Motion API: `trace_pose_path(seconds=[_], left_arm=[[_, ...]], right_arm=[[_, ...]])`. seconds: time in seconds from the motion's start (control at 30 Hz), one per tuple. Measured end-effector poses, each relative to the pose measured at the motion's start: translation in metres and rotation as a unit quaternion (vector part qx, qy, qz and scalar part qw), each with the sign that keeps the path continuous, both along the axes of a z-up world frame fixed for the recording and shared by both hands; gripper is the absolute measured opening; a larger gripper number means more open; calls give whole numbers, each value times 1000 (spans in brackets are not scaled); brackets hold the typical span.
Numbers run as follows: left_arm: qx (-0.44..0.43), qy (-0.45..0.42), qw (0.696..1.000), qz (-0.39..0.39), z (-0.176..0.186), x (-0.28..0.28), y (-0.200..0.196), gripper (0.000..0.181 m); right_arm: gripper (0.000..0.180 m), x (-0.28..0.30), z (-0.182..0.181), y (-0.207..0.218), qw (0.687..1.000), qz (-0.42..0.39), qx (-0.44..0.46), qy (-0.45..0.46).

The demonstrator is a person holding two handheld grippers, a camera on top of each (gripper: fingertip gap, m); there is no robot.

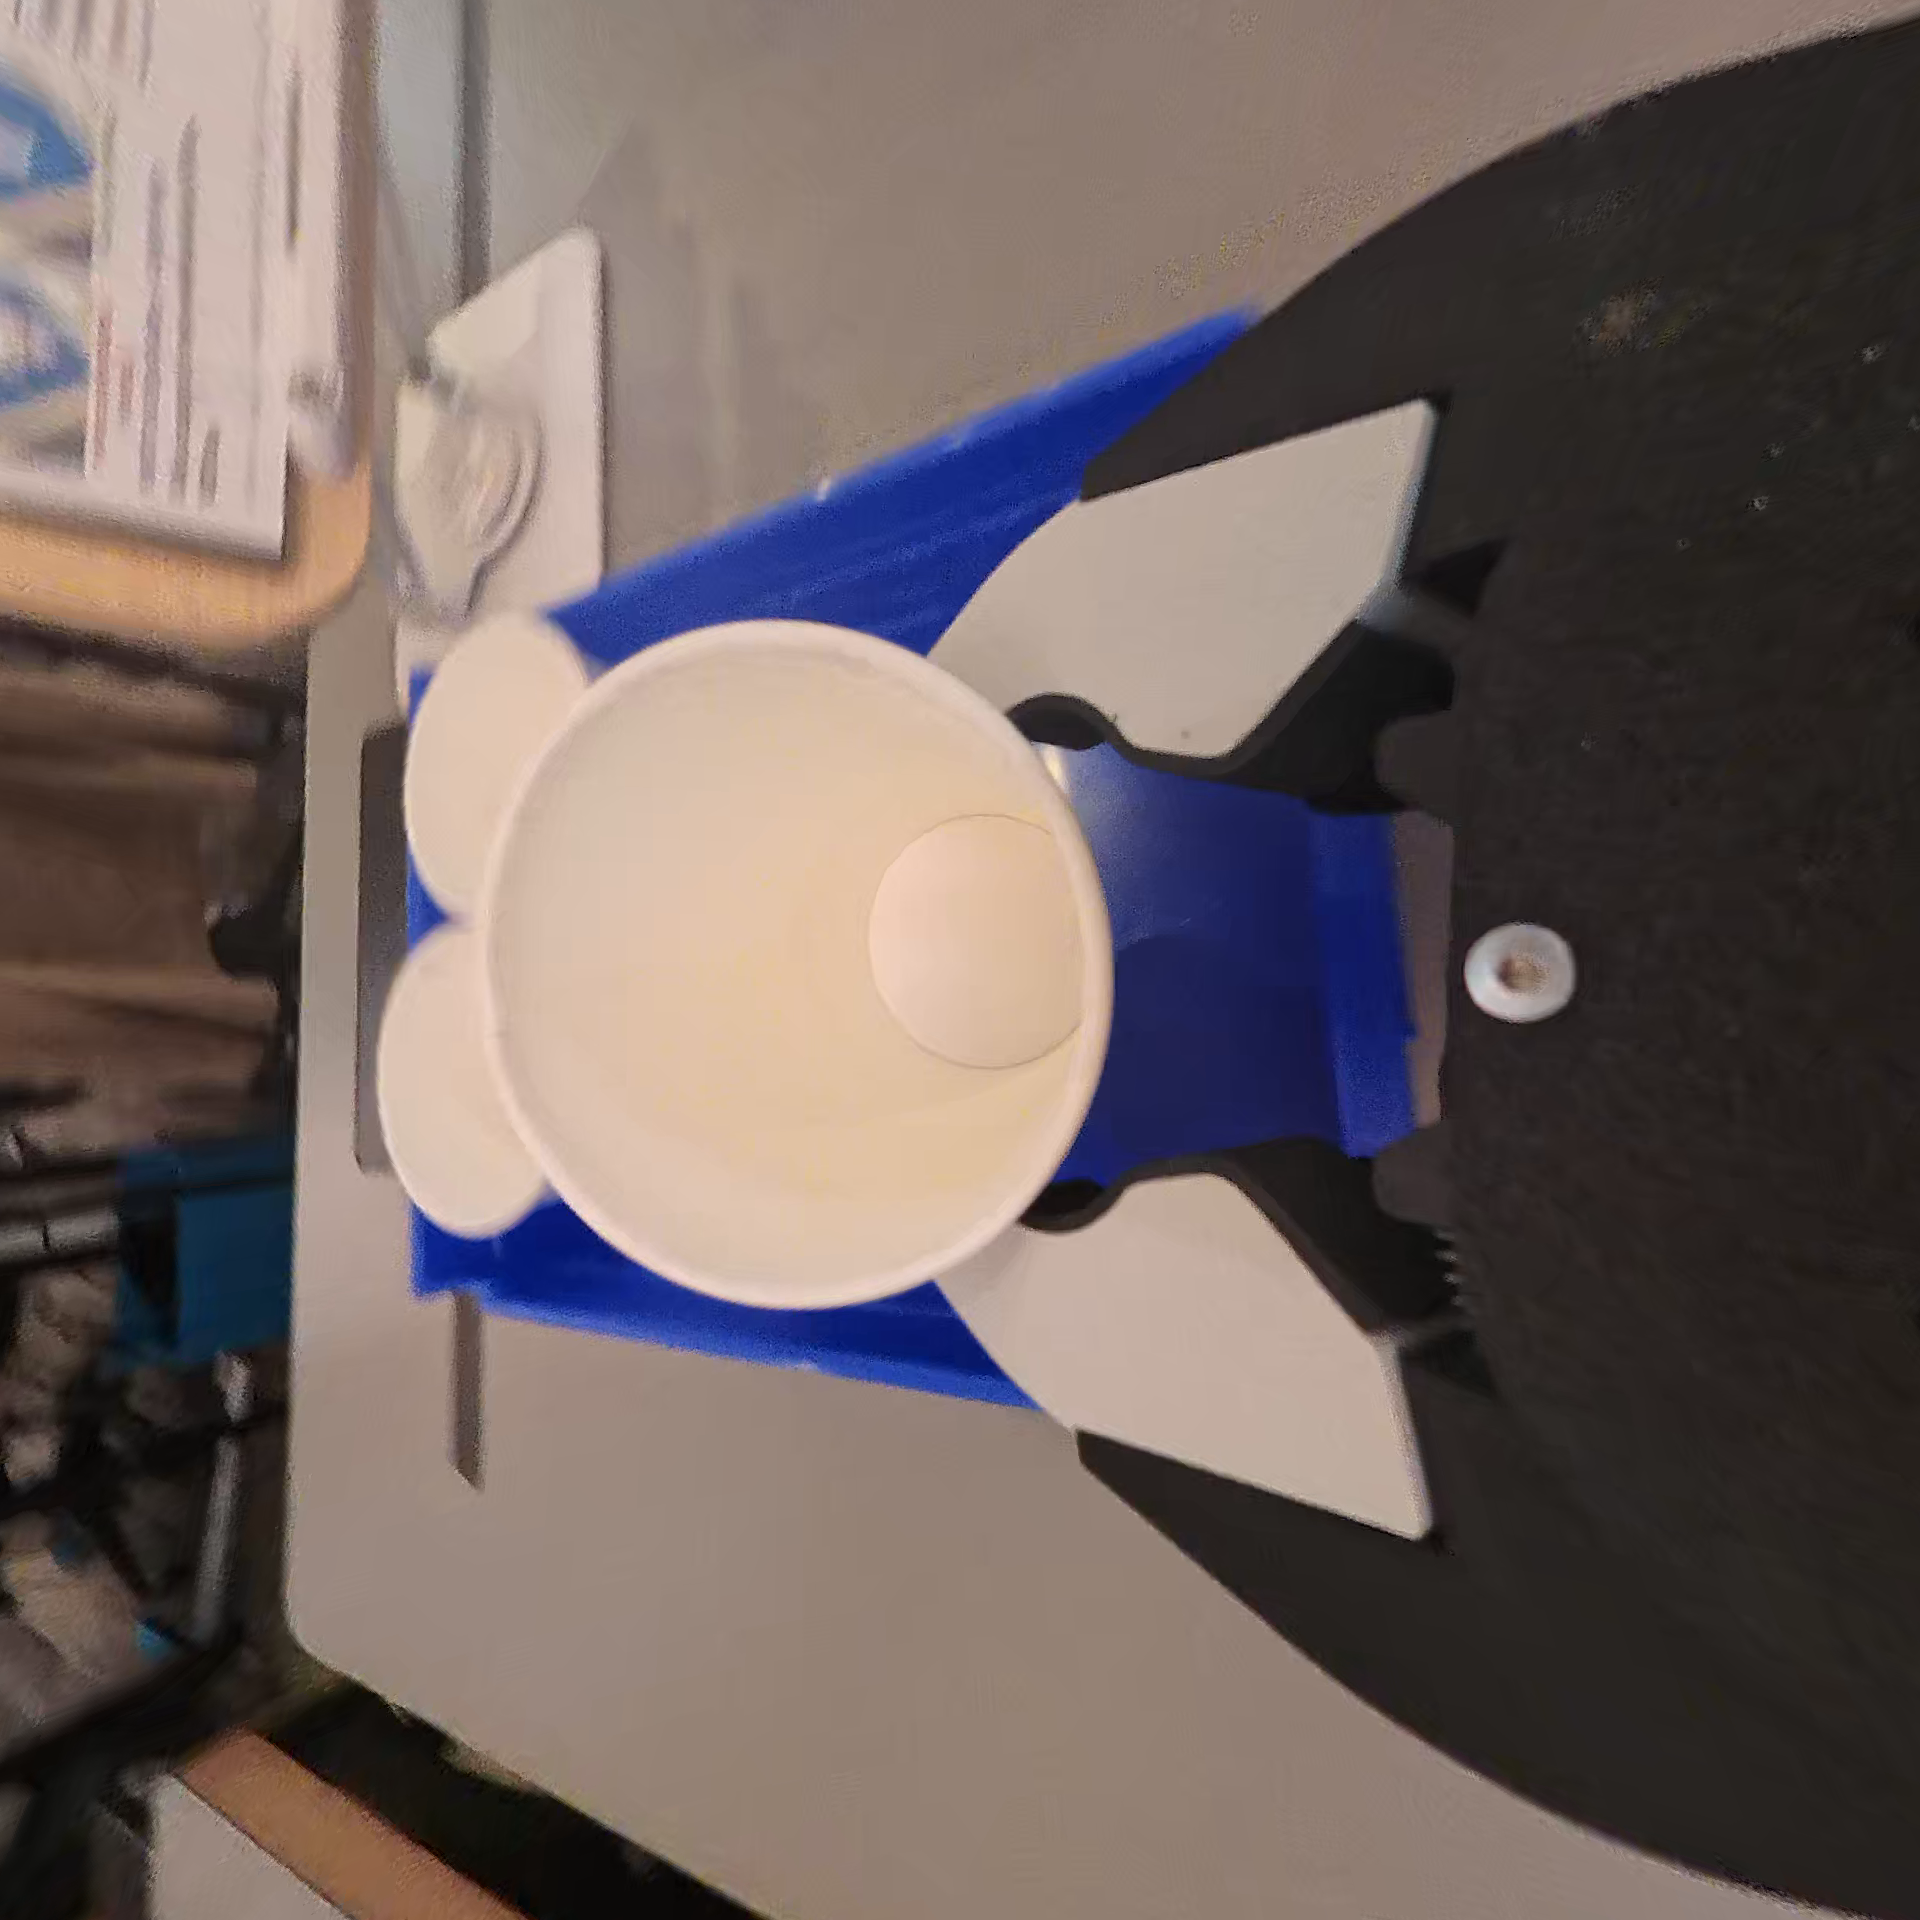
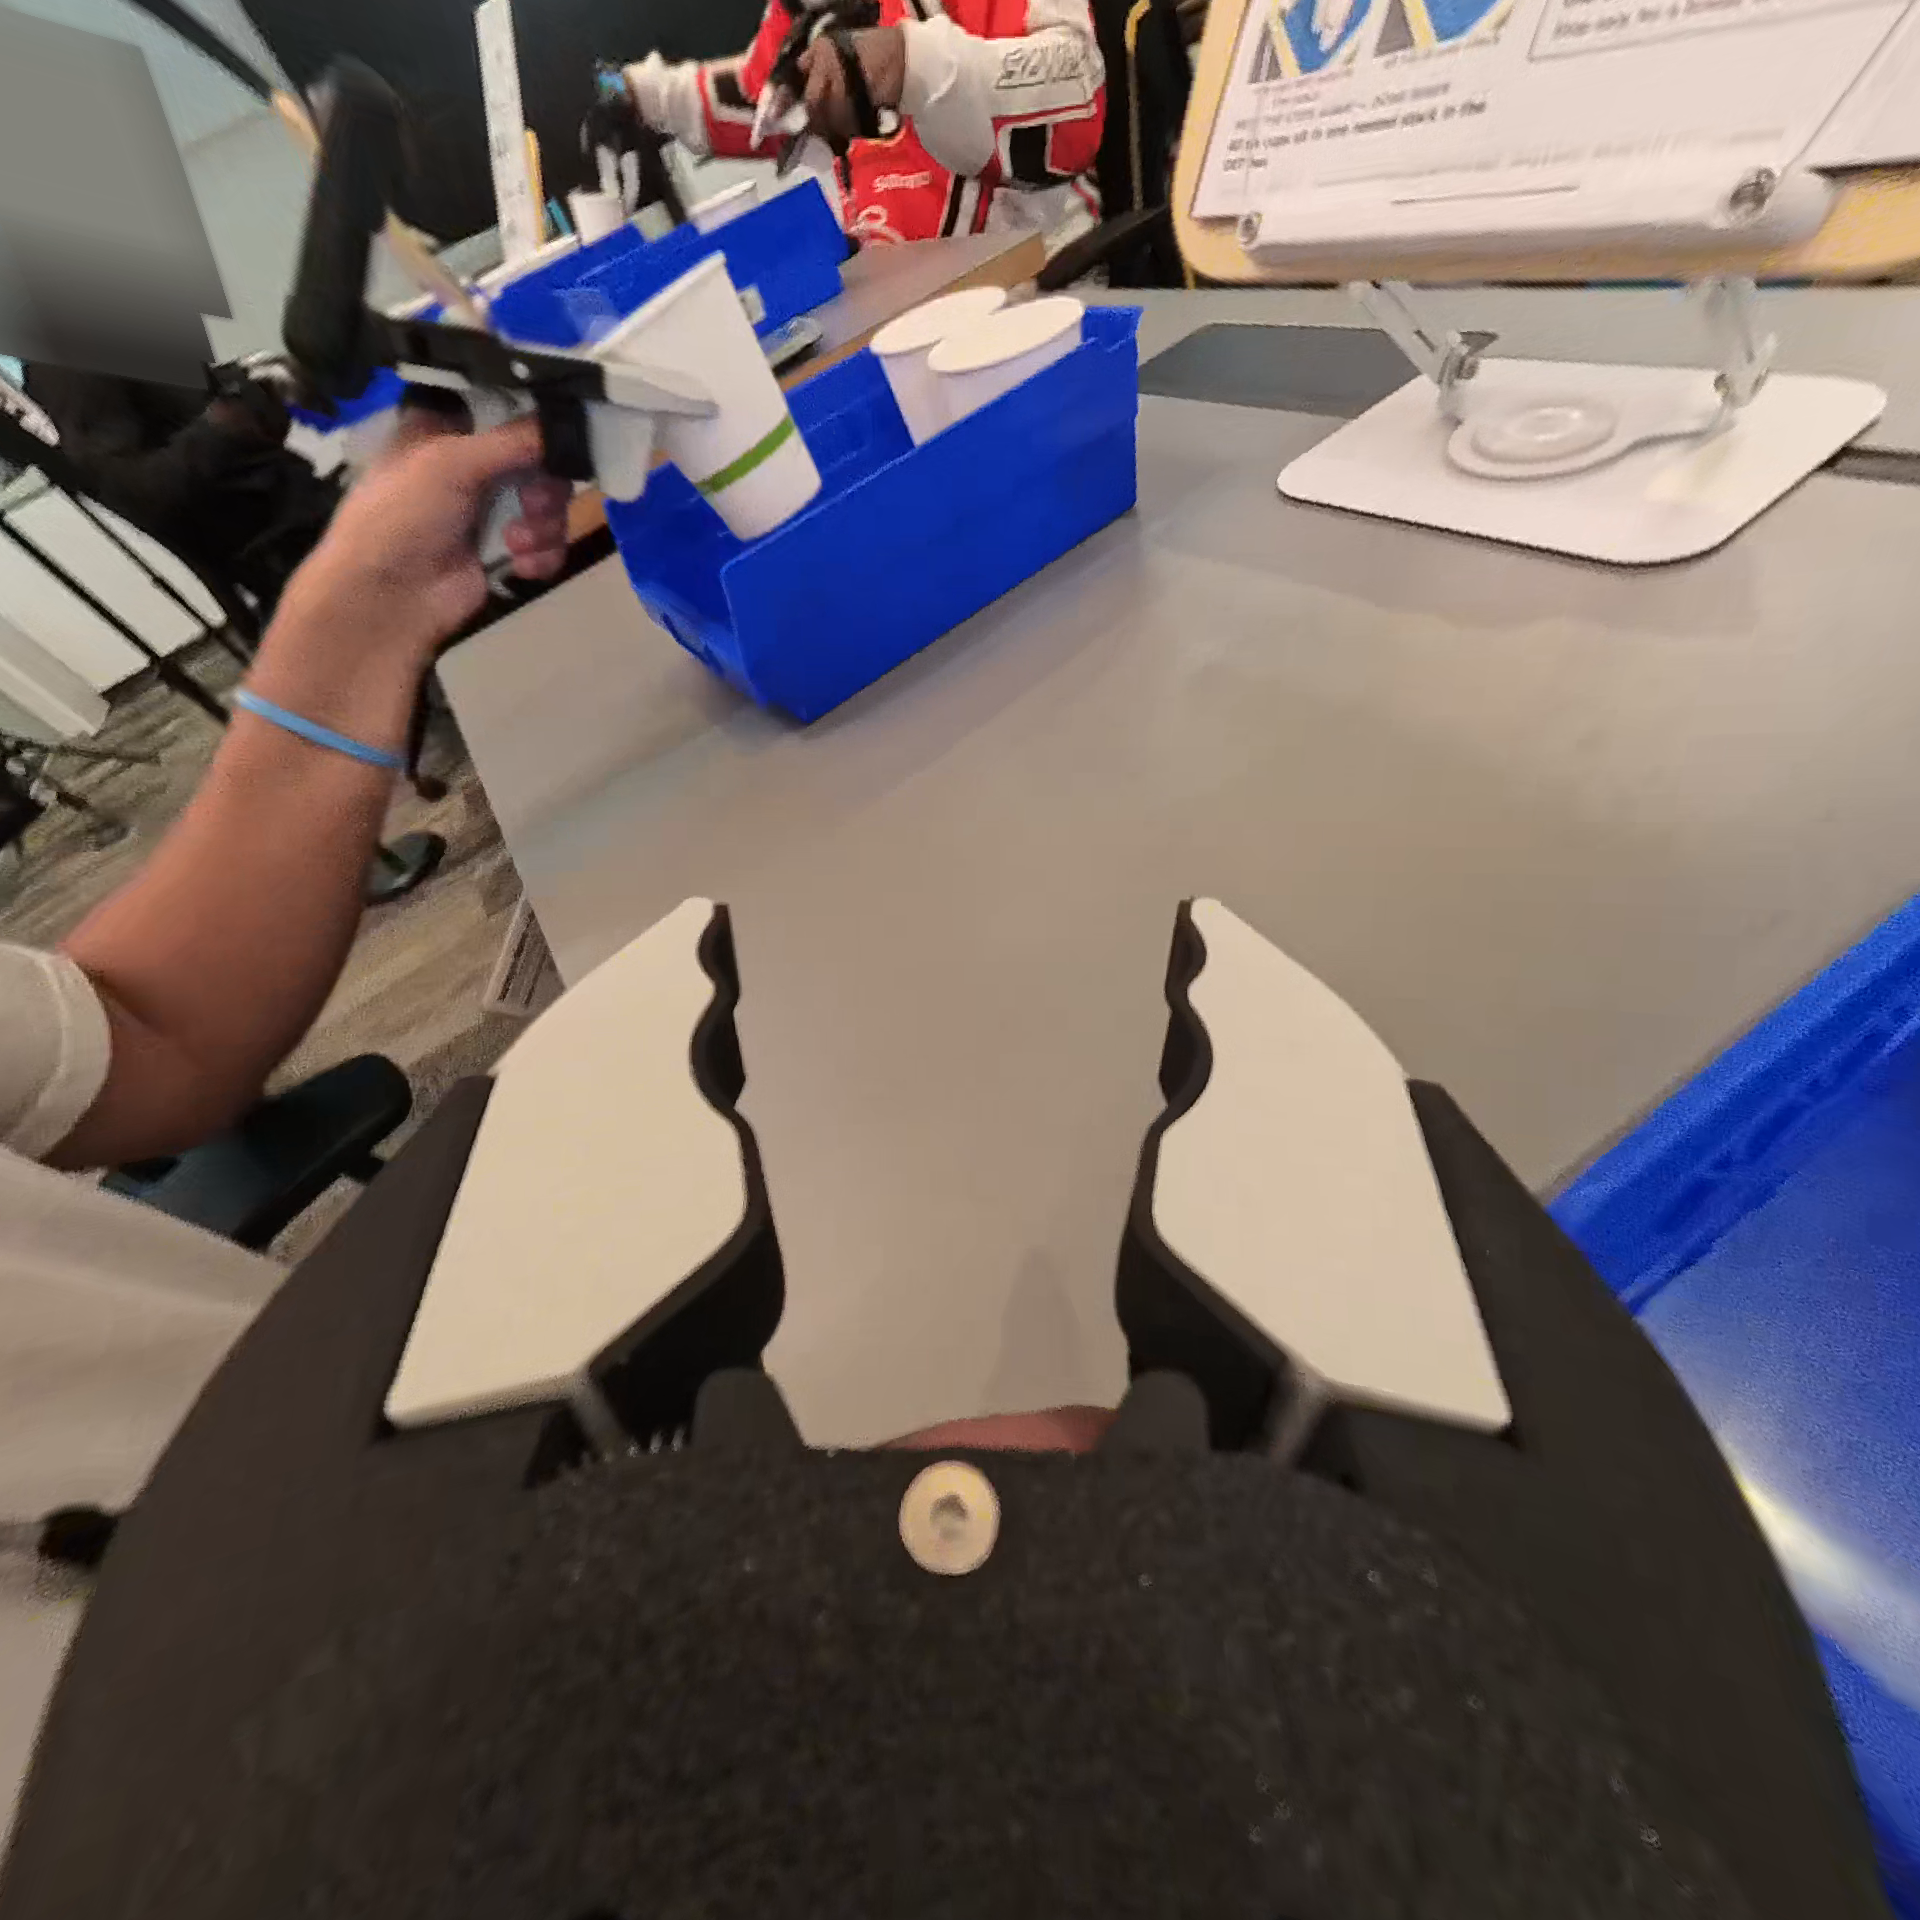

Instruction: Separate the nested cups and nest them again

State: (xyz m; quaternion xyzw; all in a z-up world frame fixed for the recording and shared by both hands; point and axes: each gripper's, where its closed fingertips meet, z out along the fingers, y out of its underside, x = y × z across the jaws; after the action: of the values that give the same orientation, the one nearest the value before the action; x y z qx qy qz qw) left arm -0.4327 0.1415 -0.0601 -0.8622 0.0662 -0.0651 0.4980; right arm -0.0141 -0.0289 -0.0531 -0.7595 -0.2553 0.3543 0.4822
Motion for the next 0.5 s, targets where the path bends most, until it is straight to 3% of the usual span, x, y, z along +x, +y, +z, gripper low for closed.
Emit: trace_pose_path(seconds=[0.2, 0.3, 0.4, 0.5], left_arm=[[-19, 25, 970, -240, 47, 90, -77, 83], [-6, 53, 926, -374, 57, 158, -109, 83], [2, 37, 861, -507, 60, 225, -143, 83], [-8, 58, 815, -577, 52, 266, -158, 83]], right_arm=[[86, -22, 37, 8, 986, 128, 72, -78], [89, -59, 61, 9, 969, 199, 117, -87], [90, -90, 68, 14, 957, 253, 121, -81], [94, -106, 62, 12, 942, 300, 110, -104]])
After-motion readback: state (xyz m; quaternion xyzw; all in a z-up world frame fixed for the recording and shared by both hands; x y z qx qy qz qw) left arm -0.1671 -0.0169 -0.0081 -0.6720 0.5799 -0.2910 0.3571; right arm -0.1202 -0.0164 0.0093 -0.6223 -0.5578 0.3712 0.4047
